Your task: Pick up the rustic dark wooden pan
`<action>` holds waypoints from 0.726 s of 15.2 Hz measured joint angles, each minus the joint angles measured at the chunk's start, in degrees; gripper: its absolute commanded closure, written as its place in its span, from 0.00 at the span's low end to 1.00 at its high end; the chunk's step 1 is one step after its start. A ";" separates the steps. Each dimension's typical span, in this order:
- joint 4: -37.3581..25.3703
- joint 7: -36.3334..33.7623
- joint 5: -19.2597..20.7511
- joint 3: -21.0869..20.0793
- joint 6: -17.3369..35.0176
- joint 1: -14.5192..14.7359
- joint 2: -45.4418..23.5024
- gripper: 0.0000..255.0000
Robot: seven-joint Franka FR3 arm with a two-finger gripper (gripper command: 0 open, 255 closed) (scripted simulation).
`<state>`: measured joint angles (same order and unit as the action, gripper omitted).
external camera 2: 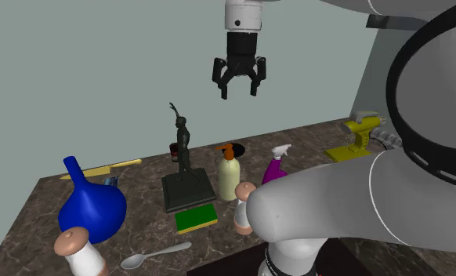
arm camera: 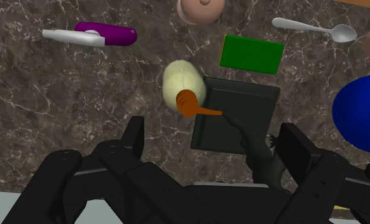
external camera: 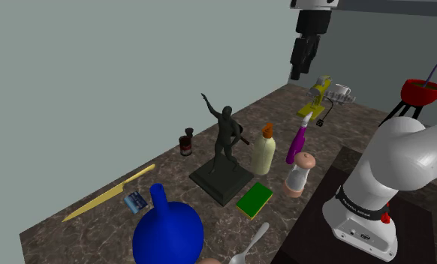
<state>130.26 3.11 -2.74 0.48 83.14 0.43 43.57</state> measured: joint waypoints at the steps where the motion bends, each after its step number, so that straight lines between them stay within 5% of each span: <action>1: 0.00 0.00 0.00 0.00 0.00 0.00 0.00 0.00; 11: 12.08 -1.76 0.63 0.53 20.92 -2.15 -5.65 0.00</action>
<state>142.35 1.35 -2.11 1.01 104.06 -1.72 37.92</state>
